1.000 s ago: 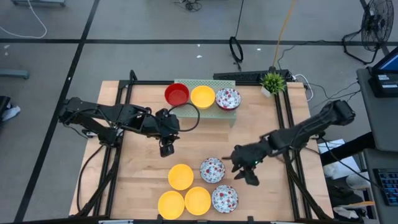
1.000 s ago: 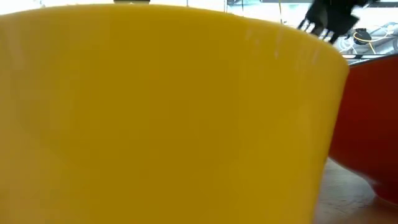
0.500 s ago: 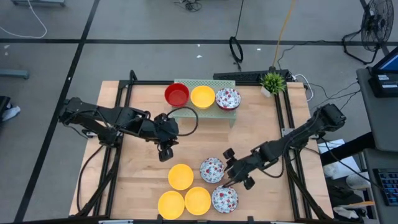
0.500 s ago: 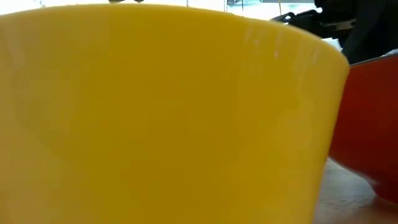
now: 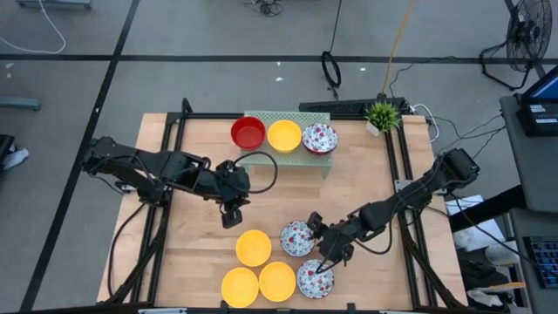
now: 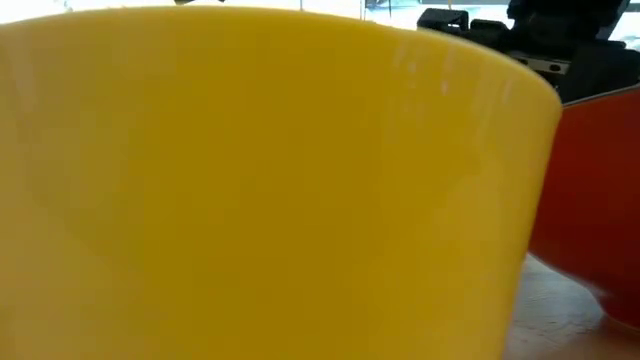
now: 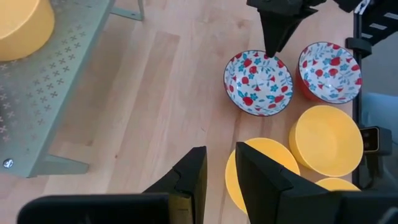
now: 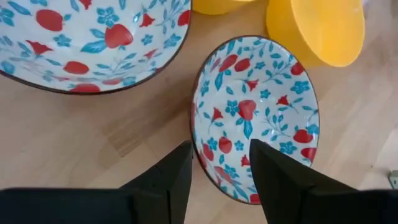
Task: Pick & Place Mini bowls
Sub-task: Stack the white patterned bowl on the white patterned bowl on the shelf
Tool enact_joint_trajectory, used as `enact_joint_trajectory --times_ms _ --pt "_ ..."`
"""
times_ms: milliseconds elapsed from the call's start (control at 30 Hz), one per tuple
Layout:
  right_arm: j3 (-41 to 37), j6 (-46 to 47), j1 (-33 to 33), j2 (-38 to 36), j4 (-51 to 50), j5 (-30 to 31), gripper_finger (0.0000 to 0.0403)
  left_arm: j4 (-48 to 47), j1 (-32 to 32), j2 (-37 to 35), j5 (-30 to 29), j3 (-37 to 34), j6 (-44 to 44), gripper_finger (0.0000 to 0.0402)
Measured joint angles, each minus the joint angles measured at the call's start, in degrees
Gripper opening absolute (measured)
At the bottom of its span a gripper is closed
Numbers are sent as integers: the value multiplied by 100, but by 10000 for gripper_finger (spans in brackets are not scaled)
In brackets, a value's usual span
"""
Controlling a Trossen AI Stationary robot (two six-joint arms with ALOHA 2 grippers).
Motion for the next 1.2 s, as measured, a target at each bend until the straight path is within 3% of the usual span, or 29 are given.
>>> enact_joint_trajectory --times_ms 333,533,700,867,1033,1200 --pt "0 -310 39 4 -228 -17 146 2 7 0 -4 0 25 88" --pt "4 -818 19 416 -59 25 146 7 9 0 -62 0 133 88" --pt "-1 -956 -5 724 191 888 137 9 9 0 -157 0 181 88" --pt "4 -412 -48 761 513 882 92 11 9 0 -161 0 325 88" --pt "4 447 -50 761 643 892 17 13 9 0 -161 0 351 88" --pt "2 1257 -44 761 638 884 9 13 9 0 -161 0 430 88"
